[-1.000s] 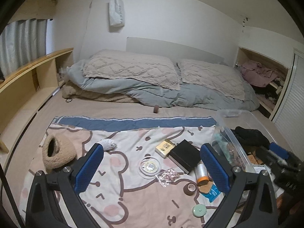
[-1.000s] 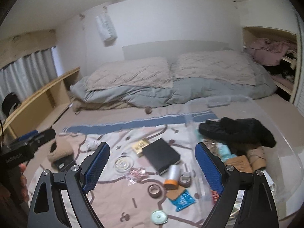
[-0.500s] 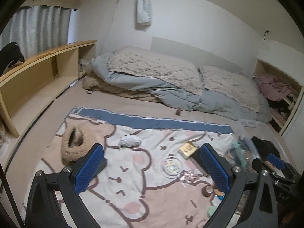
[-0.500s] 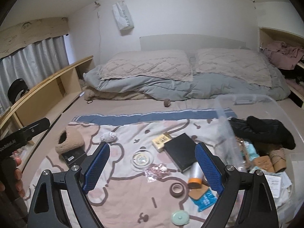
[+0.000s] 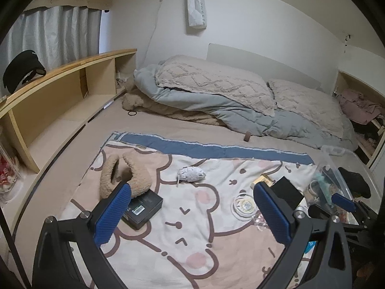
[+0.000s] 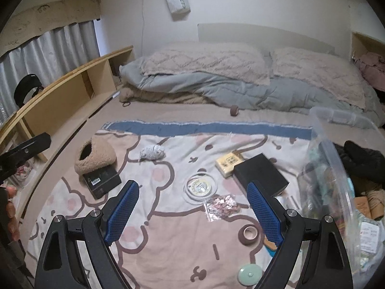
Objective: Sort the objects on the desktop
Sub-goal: 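Move the left tool toward the pink bead bag while the right tool approaches the brown tape roll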
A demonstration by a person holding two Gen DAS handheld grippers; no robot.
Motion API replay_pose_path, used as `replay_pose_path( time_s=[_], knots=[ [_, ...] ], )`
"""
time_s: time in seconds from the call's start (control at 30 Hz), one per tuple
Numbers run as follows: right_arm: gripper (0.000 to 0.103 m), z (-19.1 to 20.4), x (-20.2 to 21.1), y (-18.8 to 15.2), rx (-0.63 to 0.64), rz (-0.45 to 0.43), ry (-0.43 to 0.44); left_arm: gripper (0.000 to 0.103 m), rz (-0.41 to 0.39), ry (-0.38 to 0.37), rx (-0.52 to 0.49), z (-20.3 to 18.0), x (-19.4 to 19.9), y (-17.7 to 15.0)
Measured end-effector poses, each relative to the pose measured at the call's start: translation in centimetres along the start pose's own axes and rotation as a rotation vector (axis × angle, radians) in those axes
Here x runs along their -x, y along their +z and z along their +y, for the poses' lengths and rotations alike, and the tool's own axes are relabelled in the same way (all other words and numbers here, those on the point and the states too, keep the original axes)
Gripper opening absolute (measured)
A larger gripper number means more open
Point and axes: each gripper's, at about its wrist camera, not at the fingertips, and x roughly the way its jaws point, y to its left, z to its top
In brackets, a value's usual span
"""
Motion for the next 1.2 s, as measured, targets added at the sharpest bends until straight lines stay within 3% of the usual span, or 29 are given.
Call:
replay_pose_path(
  time_s=[0.47, 0.73, 0.93, 1.2],
  knots=[
    [0.091, -0.7, -5.5, -0.5, -0.056, 0.131, -0.02, 0.102, 0.088, 0.039, 0.037, 3.7, -3.5, -1.9],
    [0.091, 0.0, -9.5, -1.2, 0.037, 0.218, -0.101, 0.102, 0.133, 0.071, 0.109, 6.6, -5.8, -2.7],
    [0.091, 0.4, -11.5, -1.5, 0.135, 0.25, -0.115, 0.102, 0.13, 0.118, 0.09, 7.3, -6.8, -2.9],
    [0.091, -3.8, -13.9, -1.2, 0.021, 0.304, -0.128, 0.102, 0.154, 0.142, 0.062, 7.5, -8.2, -3.9]
  ],
)
